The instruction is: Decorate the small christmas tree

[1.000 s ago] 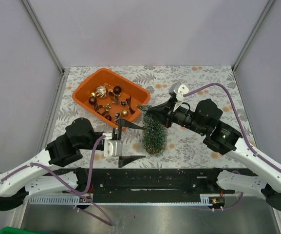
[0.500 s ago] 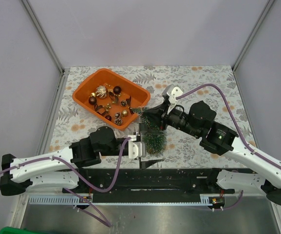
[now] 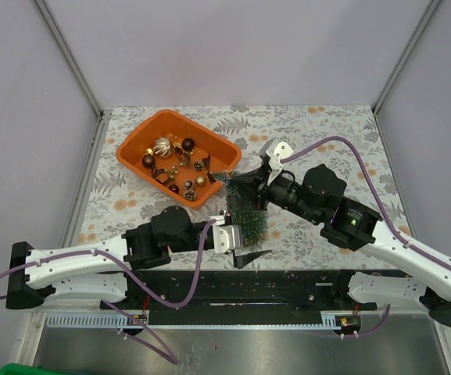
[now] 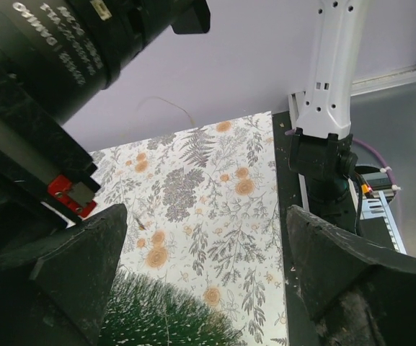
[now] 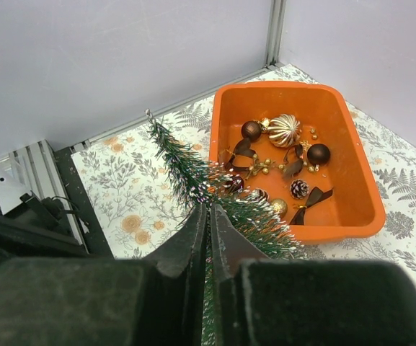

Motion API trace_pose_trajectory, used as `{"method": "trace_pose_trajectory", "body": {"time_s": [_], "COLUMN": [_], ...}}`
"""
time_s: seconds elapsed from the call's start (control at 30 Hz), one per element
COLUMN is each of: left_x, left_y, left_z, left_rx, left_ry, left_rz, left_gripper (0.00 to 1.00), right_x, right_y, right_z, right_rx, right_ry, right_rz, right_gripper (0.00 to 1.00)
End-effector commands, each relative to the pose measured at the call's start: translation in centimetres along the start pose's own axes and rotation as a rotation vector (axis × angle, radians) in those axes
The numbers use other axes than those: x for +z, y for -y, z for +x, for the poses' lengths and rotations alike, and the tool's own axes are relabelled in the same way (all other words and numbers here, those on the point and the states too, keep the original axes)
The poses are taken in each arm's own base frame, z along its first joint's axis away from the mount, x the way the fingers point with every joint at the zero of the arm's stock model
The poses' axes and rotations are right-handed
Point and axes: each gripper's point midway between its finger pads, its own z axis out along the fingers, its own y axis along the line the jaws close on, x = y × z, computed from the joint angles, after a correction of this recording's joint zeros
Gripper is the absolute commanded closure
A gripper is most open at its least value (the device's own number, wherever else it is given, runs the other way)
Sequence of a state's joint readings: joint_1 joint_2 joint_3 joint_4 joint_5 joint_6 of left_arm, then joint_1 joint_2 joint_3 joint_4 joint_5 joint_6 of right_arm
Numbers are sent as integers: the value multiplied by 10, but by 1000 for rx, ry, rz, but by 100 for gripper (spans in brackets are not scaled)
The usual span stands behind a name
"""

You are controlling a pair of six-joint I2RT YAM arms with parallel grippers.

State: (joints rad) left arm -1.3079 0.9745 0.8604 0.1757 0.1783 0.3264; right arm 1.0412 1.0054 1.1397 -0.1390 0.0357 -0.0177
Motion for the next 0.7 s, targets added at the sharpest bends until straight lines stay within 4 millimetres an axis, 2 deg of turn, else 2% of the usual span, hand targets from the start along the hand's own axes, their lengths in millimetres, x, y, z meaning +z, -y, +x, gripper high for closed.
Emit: {"method": "trace_pose_trajectory", "body": {"time_s": [0.0,0.2,0.43,0.6,0.67], "left_x": [6,7,12,12,12], "left_y": [-3,-2,4,5,4], "left_z": [-24,-26,-27,-21,-22], "left_rx": [49,66,64,71,76], "left_ry": [102,110,117,104,107], "left_rz": [-17,-3,31,32,24], "left_gripper": [8,33,37,51,52], "right_x": [-3,-5,-6,-6,-7], "right_y": [0,0,0,0,-1], "right_z": [14,16,16,17,16], "right_rx": [-19,-22,-25,-25,-25], "right_ry": [-58,-62,-67,-67,-67], "right_rz": [10,15,17,17,14], "right_gripper": [95,95,96,97,98]}}
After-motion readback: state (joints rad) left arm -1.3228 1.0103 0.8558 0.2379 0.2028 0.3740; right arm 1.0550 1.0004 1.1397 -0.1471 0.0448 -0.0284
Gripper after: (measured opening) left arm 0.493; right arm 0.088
